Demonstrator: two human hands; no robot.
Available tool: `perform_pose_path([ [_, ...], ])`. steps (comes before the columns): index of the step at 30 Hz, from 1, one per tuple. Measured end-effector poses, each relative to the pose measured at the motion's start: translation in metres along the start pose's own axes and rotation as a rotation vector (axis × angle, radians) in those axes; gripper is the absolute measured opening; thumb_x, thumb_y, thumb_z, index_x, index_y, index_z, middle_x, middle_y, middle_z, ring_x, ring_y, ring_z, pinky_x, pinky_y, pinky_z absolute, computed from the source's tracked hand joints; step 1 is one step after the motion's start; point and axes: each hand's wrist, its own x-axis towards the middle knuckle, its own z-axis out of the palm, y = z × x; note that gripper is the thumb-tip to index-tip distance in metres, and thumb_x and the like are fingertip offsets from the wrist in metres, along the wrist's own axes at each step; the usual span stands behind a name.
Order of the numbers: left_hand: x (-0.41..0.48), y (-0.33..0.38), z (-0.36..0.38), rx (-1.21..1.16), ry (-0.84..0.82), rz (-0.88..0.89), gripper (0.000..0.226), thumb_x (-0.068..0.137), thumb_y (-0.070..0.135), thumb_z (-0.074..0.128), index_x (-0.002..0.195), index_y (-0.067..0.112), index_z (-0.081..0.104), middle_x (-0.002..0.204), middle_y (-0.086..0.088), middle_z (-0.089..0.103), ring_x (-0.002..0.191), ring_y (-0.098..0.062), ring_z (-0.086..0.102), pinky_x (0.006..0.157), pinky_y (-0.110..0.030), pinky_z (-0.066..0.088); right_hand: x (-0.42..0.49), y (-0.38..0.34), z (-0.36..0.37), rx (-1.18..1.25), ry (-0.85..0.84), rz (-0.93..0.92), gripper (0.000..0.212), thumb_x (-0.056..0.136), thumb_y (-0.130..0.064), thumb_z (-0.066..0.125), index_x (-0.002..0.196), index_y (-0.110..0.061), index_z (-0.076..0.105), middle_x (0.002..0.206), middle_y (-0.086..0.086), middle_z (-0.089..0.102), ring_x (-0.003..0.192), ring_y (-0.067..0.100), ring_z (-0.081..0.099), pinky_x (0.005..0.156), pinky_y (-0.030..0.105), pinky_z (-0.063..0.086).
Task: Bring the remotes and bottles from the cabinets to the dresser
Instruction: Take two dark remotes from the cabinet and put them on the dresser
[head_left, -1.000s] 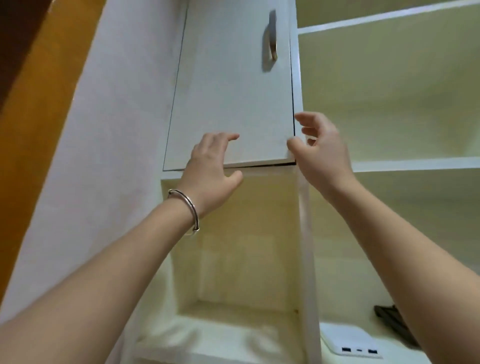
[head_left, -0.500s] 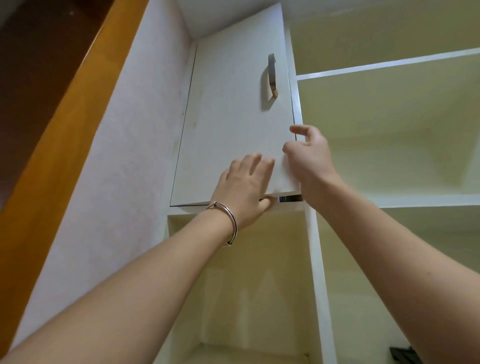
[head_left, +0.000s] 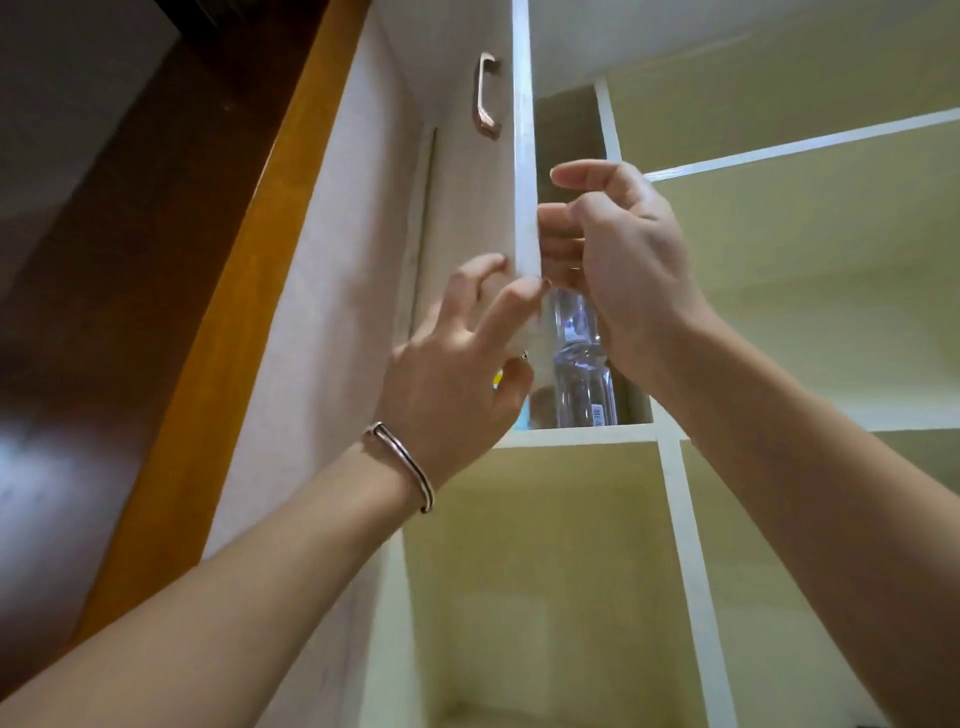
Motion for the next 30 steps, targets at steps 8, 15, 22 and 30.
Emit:
perform_pose_path([
  [8, -0.004, -0.036, -0.066, 0.183, 0.148, -0.189, 0.037, 0.072, 0.029, 0.066, 0.100, 0.016, 0.046, 0.083, 0.001, 0.059, 0.079, -0.024, 0.057, 0.071, -0.038, 0.053, -0.016, 0.050, 0.065, 0.095, -0.128, 0.177, 0.021, 0.090, -0.011, 0.049, 0.097, -0.028, 0.059, 0.110, -0.001, 0.062, 0.079, 0.006, 0.052, 0.067, 0.022, 0.041],
  [15, -0.012, -0.070, -0.102, 0.288, 0.018, -0.309, 0.038, 0.079, 0.036, 0.060, 0.106, 0.012, 0.047, 0.092, 0.006, 0.042, 0.097, -0.021, 0.048, 0.081, -0.037, 0.047, -0.045, 0.087, 0.112, 0.021, -0.200, 0.213, 0.039, 0.087, -0.031, 0.059, 0.125, -0.032, 0.053, 0.130, -0.009, 0.049, 0.118, 0.007, 0.045, 0.097, 0.021, 0.037],
  [22, -0.018, -0.085, -0.106, 0.195, -0.059, -0.392, 0.039, 0.085, 0.034, 0.056, 0.115, 0.017, 0.038, 0.107, -0.005, 0.057, 0.088, -0.017, 0.050, 0.060, -0.024, 0.046, -0.053, 0.095, 0.129, -0.043, -0.149, 0.139, 0.041, 0.088, -0.039, 0.055, 0.128, -0.034, 0.050, 0.121, -0.016, 0.040, 0.130, 0.008, 0.037, 0.114, 0.034, 0.030],
  [30, -0.031, -0.090, -0.107, 0.101, -0.068, -0.412, 0.045, 0.088, 0.042, 0.050, 0.128, 0.025, 0.039, 0.125, -0.007, 0.056, 0.092, -0.009, 0.044, 0.062, -0.019, 0.040, -0.056, 0.090, 0.129, -0.124, -0.129, 0.142, 0.040, 0.091, -0.035, 0.053, 0.130, -0.026, 0.050, 0.126, -0.007, 0.046, 0.119, 0.008, 0.044, 0.108, 0.029, 0.035],
])
